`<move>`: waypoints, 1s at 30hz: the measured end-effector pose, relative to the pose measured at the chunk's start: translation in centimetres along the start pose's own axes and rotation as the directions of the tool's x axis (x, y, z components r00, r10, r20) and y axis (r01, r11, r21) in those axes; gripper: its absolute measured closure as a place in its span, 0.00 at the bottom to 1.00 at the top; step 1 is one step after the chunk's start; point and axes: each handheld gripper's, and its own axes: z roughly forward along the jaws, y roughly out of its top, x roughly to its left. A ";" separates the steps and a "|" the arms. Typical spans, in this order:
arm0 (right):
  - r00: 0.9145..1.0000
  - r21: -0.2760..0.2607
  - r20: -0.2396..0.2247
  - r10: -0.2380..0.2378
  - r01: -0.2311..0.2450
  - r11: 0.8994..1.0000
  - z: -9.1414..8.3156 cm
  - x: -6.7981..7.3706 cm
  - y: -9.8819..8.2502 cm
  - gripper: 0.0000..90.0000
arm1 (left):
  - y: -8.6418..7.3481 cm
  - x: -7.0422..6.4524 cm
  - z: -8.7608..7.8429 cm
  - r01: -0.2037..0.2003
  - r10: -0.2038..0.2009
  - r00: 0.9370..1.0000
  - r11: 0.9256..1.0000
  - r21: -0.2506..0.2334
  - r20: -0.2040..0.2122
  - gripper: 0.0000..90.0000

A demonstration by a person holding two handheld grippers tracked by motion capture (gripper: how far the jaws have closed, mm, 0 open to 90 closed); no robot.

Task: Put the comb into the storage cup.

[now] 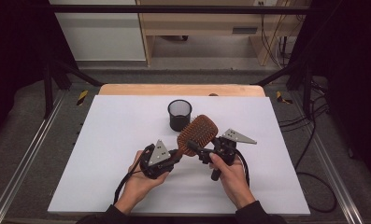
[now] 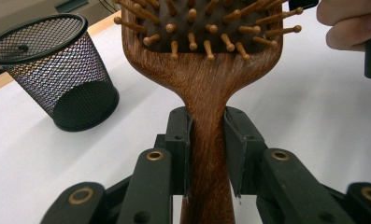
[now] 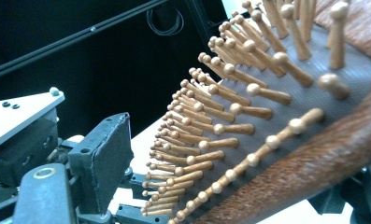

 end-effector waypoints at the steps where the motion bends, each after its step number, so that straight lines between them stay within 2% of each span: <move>1: 1.000 -0.003 0.001 -0.004 0.004 1.000 0.0 0.0 0.0 0.23 | 0.0 0.0 0.0 -0.003 0.003 1.000 1.000 0.001 -0.001 0.81; 30: 0.998 -0.038 0.016 0.060 -0.059 0.998 -0.2 0.1 0.5 0.36 | -0.2 -0.1 0.2 0.009 -0.009 1.000 1.000 -0.014 0.000 0.81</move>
